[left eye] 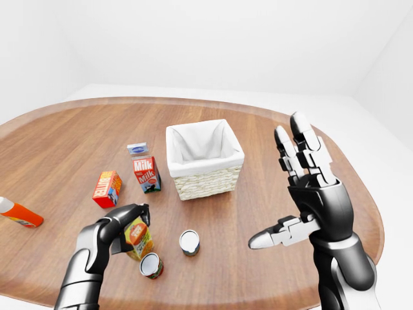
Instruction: Pick up the orange juice, and put it in the basket.
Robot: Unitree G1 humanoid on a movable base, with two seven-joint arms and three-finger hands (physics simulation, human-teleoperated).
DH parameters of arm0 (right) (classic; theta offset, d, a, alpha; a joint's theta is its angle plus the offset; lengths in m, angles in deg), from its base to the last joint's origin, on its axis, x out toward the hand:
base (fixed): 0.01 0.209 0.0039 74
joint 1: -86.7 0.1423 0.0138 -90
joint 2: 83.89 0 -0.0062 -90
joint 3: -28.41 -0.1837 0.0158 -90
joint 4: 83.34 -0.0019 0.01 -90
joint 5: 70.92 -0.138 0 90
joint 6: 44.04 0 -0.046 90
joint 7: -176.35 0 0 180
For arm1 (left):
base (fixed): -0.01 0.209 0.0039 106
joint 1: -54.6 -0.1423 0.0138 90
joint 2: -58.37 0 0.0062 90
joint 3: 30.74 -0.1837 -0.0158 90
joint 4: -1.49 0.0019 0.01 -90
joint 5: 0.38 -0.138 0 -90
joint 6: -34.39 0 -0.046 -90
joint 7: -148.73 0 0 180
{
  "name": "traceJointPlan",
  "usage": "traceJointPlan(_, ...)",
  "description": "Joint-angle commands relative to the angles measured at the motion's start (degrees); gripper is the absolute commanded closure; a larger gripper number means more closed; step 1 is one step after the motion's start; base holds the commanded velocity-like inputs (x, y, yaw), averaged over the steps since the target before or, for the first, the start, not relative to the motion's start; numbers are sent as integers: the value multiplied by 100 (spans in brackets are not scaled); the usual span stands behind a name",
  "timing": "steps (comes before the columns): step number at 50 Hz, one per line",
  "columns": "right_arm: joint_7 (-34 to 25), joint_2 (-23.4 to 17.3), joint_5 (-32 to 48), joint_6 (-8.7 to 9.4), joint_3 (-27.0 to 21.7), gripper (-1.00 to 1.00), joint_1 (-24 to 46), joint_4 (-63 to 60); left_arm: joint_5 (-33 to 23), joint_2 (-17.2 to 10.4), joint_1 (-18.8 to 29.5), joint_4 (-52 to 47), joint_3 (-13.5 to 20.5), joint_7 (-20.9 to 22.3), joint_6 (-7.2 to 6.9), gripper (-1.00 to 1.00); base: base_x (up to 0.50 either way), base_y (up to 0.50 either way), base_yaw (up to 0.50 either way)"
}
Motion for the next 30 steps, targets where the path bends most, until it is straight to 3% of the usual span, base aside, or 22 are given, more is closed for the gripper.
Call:
traceJointPlan(1,46,-7,-98,241,-71,-100,52,-194,-162,-105,-31,-119,57,0,-1,100,0,0,0)
traceJointPlan(3,19,1,-122,207,-67,-100,10,-176,15,-98,-8,-195,116,0,-1,100,0,0,0)
traceJointPlan(6,0,6,-67,70,-13,-100,-23,-80,-280,-100,14,0,131,0,-1,100,0,0,0)
traceJointPlan(11,-7,-11,-159,232,-109,-100,60,-146,-516,-202,146,251,82,0,-1,100,0,0,0)
traceJointPlan(14,-17,9,-74,52,-30,-100,18,-6,-462,-293,307,309,139,0,-1,100,0,0,0)
traceJointPlan(17,-4,3,-59,104,-4,-100,25,-54,-415,-351,334,333,162,0,-1,100,0,0,0)
traceJointPlan(20,-15,0,-52,37,7,-100,-5,-11,-402,-456,366,304,264,0,-1,100,0,0,0)
traceJointPlan(30,-3,-1,-32,1,69,-100,-37,13,597,-569,272,-517,617,0,-1,100,0,0,0)
